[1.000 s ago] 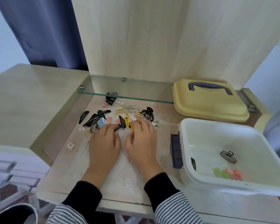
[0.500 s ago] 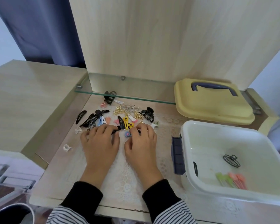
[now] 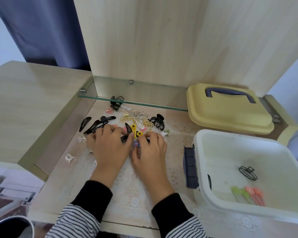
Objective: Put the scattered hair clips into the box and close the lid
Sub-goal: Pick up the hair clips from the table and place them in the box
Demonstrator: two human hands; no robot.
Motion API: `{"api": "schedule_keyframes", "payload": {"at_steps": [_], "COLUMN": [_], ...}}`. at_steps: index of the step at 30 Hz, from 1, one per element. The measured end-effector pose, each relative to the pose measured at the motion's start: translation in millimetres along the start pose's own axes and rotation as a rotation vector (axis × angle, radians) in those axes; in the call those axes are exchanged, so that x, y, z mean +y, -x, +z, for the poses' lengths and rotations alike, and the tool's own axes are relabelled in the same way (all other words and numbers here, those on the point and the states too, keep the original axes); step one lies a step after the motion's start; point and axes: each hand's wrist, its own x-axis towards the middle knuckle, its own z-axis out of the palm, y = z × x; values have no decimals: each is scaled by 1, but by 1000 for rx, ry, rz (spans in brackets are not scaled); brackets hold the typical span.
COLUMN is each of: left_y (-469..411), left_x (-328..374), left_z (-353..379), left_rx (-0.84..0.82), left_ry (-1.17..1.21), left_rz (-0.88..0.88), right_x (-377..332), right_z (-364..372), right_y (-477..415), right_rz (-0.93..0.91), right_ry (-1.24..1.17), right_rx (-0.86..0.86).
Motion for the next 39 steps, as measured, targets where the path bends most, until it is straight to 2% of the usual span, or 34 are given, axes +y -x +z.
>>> {"api": "schedule_keyframes", "payload": {"at_steps": [6, 13, 23, 27, 35, 39], "left_y": [-8, -15, -18, -23, -28, -30], "left_x": [1, 0, 6, 10, 33, 50], "left_z": [-5, -24, -63, -79, -124, -149], "left_rx": [-114, -86, -144, -150, -201, -234], "left_ry": [93, 246, 828, 938, 1203, 1319], "left_rz": [-44, -58, -147, -203, -256, -223], "right_x": [-3, -7, -11, -17, -34, -28], "right_z": [-1, -6, -12, -17, -76, -129], "right_y": [0, 2, 0, -6, -32, -45], "right_rz": [-7, -12, -26, -49, 44, 51], "right_ry": [-11, -47, -132, -146, -430, -425], "right_rx": [6, -50, -77, -70, -141, -246]}}
